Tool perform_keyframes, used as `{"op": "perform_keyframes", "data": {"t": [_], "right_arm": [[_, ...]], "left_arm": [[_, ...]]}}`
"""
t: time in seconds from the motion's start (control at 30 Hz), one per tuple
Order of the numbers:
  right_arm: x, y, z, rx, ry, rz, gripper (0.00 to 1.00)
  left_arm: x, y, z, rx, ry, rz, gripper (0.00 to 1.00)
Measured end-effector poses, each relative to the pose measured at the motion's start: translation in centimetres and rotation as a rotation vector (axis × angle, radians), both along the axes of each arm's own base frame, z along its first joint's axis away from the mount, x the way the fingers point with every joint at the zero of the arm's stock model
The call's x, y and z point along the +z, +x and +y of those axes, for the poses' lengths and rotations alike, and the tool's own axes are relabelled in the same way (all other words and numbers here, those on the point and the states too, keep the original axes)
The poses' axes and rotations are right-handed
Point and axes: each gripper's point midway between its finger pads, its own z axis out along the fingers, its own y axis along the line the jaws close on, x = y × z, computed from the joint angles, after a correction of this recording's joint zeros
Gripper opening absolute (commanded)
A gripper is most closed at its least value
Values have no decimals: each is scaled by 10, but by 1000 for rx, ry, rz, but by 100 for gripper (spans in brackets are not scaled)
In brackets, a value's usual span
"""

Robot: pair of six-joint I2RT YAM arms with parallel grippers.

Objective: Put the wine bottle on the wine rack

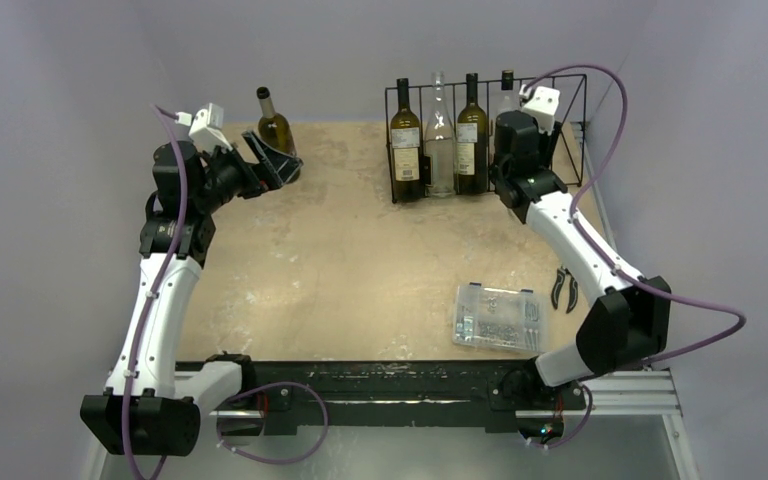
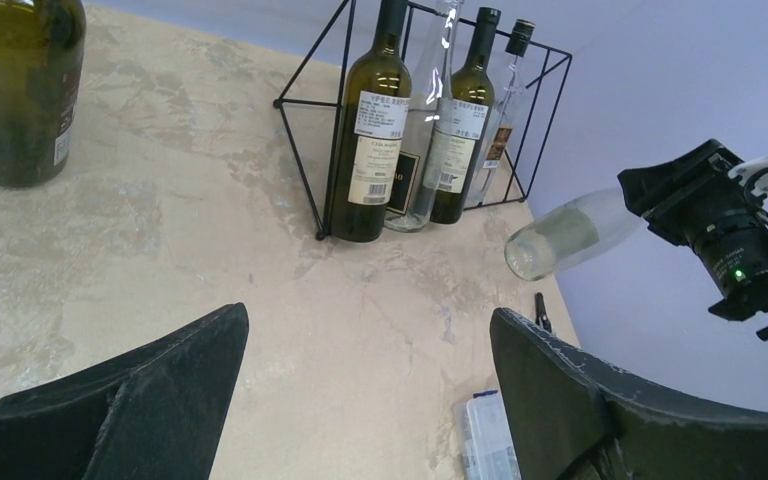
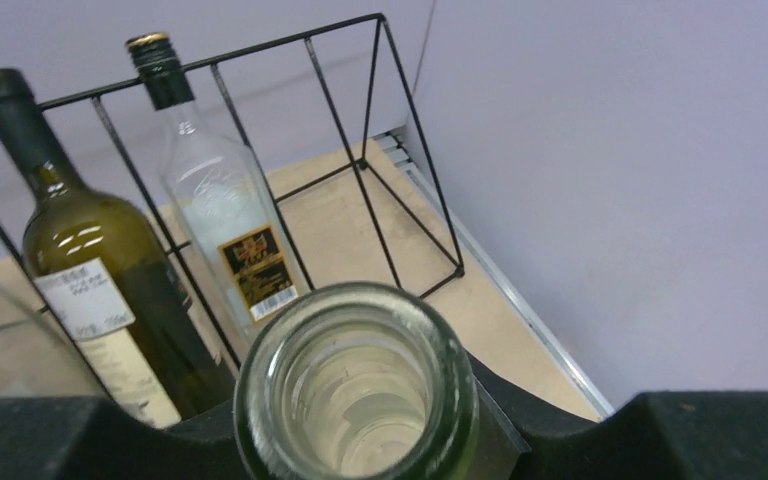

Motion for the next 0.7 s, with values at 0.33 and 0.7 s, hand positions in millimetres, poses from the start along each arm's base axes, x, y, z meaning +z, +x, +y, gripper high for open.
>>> {"op": "perform_keyframes", "data": {"t": [0.33,0.7], "right_arm": [[10,27,-45,-145,-54,-55,0],[14,60,-83,-246,-38,-83,0]], "left_arm": [[1,-1,-2,-15,-5,-3,91],[0,0,-3,-23,-15,2,91]]}}
